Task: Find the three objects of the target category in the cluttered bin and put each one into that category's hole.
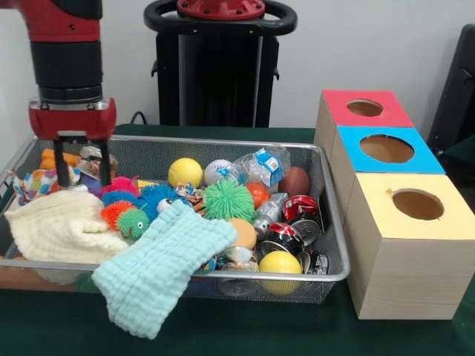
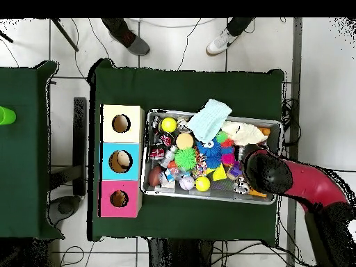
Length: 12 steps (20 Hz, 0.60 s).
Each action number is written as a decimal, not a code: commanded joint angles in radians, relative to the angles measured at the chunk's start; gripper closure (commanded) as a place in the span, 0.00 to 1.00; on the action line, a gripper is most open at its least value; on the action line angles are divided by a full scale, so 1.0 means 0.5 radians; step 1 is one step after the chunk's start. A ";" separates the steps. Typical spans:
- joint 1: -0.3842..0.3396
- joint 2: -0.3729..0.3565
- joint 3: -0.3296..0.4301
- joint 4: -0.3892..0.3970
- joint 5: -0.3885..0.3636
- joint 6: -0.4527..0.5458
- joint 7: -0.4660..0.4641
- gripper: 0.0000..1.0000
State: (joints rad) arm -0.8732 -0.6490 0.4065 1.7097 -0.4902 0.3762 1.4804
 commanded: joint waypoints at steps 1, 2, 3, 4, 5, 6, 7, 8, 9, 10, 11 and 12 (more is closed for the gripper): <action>0.312 -0.095 -0.032 0.149 -0.215 -0.163 0.140 0.00; 0.337 -0.109 -0.050 0.154 -0.222 -0.170 0.161 0.00; 0.375 -0.129 -0.078 0.157 -0.225 -0.170 0.190 0.00; 0.410 -0.150 -0.103 0.164 -0.220 -0.169 0.219 0.00; 0.445 -0.171 -0.127 0.171 -0.216 -0.169 0.248 0.00; 0.481 -0.190 -0.151 0.176 -0.208 -0.168 0.275 0.00; 0.516 -0.208 -0.174 0.181 -0.200 -0.167 0.301 0.00; 0.550 -0.226 -0.196 0.187 -0.188 -0.168 0.325 0.00; 0.586 -0.240 -0.223 0.192 -0.171 -0.165 0.346 0.00; 0.622 -0.250 -0.251 0.196 -0.158 -0.164 0.368 0.00; 0.652 -0.257 -0.275 0.204 -0.145 -0.170 0.390 0.00; 0.676 -0.261 -0.295 0.215 -0.133 -0.182 0.410 0.00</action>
State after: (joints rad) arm -0.5772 -0.7365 0.3427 1.7192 -0.5470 0.3354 1.4804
